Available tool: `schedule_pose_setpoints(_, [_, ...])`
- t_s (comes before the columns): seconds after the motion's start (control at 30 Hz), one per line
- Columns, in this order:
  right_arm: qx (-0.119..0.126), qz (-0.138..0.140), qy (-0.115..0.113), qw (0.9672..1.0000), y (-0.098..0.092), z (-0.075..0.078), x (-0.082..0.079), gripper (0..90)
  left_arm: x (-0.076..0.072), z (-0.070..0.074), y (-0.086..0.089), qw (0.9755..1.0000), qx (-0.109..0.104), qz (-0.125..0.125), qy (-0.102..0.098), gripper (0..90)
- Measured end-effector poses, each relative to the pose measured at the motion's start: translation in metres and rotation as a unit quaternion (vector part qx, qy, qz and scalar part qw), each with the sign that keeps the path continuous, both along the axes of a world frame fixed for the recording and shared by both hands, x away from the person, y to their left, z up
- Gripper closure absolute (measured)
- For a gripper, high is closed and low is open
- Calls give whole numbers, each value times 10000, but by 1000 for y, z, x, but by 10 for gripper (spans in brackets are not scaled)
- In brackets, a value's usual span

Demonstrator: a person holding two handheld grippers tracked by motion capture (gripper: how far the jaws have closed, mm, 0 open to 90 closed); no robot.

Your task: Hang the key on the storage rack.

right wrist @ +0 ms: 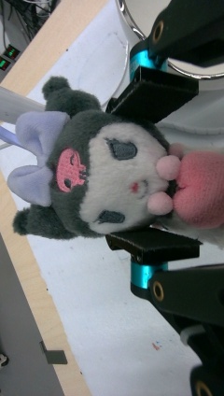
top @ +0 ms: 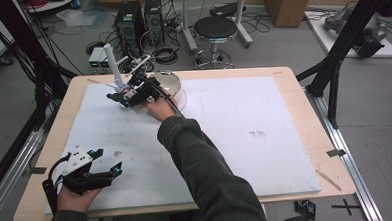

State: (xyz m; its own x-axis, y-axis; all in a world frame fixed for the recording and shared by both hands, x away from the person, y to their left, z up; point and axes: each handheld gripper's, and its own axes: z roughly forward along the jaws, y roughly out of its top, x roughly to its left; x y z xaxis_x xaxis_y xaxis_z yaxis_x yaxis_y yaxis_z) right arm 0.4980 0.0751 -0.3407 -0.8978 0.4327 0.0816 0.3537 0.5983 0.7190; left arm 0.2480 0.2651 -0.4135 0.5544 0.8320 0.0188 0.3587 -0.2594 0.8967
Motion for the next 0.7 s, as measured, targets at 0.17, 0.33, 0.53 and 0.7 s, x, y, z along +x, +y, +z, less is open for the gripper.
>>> schedule_pose_setpoints(0.17, [-79, -63, 120, 9999, 3, -4, -1, 329, -1, 0, 1, 10000, -14, 3, -19, 203])
schedule_pose_setpoints(0.33, [12, -56, 88, 9999, 1, 1, -3, 304, -2, 1, 2, 10000, 18, 1, -27, 203])
schedule_pose_setpoints(0.53, [155, -13, 123, 9998, -4, 8, -8, 297, -4, 1, 2, 10000, 20, 15, -29, 203])
schedule_pose_setpoints(0.7, [363, -28, 45, 9993, -15, 7, -12, 294, -5, 1, 2, 10000, 12, 23, -34, 203])
